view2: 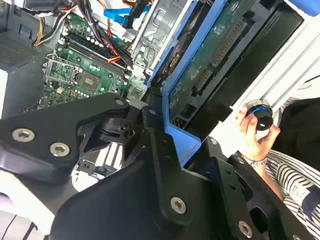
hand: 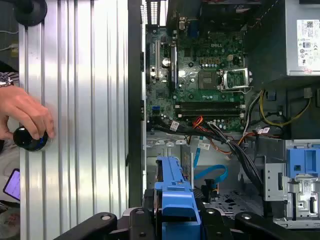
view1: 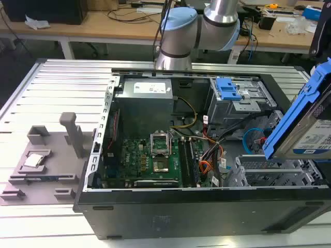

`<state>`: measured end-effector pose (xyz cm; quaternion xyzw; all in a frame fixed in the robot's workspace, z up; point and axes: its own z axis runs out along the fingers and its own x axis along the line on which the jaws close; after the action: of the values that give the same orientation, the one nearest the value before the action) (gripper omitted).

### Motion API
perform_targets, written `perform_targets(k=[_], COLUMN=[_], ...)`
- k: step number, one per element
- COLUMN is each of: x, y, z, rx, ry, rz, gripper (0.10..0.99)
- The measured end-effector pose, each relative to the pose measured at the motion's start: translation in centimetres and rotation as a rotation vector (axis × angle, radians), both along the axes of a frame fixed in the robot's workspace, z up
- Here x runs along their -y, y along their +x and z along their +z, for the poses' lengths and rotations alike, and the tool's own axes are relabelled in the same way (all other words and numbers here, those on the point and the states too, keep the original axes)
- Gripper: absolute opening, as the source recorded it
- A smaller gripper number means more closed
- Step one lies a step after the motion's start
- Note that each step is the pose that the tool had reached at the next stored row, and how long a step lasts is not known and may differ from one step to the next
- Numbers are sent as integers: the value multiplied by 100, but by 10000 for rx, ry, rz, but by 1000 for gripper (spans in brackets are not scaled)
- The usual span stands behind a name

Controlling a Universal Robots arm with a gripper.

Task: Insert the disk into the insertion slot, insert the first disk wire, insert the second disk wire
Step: 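Insert the disk into the insertion slot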

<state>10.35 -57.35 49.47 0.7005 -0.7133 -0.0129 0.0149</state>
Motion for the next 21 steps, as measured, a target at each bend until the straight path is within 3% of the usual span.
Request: perform_targets(k=[2,21], x=[0,0], y=[-1,0], z=[-119,-357], rx=[-3,-3], ry=[0,-1], rz=[-1,-1], gripper=[369,369])
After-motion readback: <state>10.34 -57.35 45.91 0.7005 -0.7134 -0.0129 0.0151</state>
